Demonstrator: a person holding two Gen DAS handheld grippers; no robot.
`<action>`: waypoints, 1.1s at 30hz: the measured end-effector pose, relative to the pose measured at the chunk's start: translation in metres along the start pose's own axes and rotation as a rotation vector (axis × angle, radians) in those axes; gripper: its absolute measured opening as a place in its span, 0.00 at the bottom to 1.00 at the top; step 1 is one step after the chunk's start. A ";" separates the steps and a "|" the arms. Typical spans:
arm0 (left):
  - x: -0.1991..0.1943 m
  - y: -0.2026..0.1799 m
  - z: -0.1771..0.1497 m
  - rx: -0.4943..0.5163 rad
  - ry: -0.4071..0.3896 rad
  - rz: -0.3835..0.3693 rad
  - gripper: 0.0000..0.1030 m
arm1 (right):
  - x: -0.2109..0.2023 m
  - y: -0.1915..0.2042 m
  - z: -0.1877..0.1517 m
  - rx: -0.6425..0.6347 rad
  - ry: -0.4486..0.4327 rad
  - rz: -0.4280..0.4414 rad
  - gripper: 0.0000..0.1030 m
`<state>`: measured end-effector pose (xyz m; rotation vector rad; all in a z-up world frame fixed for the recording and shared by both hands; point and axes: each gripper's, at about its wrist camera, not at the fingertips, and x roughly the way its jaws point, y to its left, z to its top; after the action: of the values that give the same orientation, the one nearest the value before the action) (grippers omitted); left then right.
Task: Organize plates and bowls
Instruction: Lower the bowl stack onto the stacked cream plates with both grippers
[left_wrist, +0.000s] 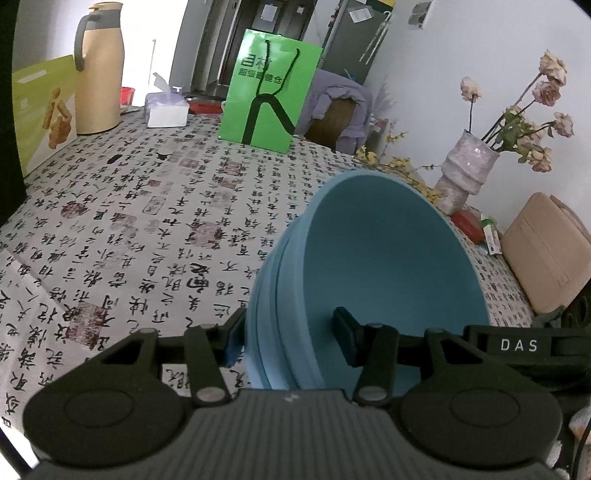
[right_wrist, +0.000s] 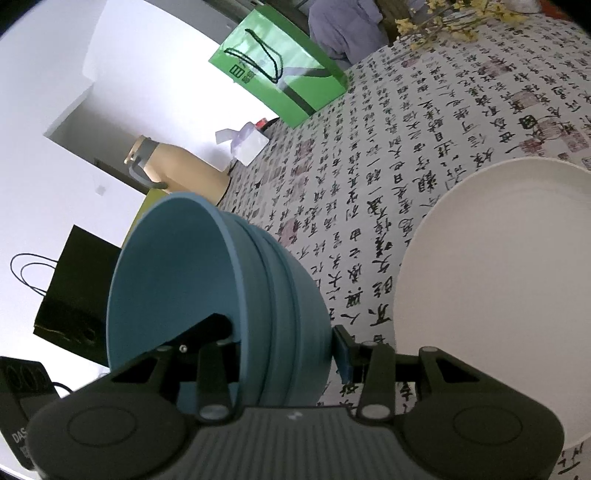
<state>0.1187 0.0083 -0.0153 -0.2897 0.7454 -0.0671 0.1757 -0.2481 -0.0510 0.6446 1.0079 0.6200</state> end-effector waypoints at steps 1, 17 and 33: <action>0.000 -0.002 0.000 0.002 0.001 0.000 0.49 | -0.002 -0.002 0.000 0.003 -0.003 0.001 0.40; 0.012 -0.043 0.001 0.062 0.007 -0.027 0.49 | -0.031 -0.030 0.003 0.048 -0.061 0.004 0.40; 0.034 -0.076 -0.003 0.117 0.027 -0.078 0.49 | -0.055 -0.058 0.002 0.104 -0.120 -0.038 0.40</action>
<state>0.1445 -0.0709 -0.0179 -0.2070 0.7542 -0.1883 0.1649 -0.3264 -0.0619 0.7435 0.9421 0.4918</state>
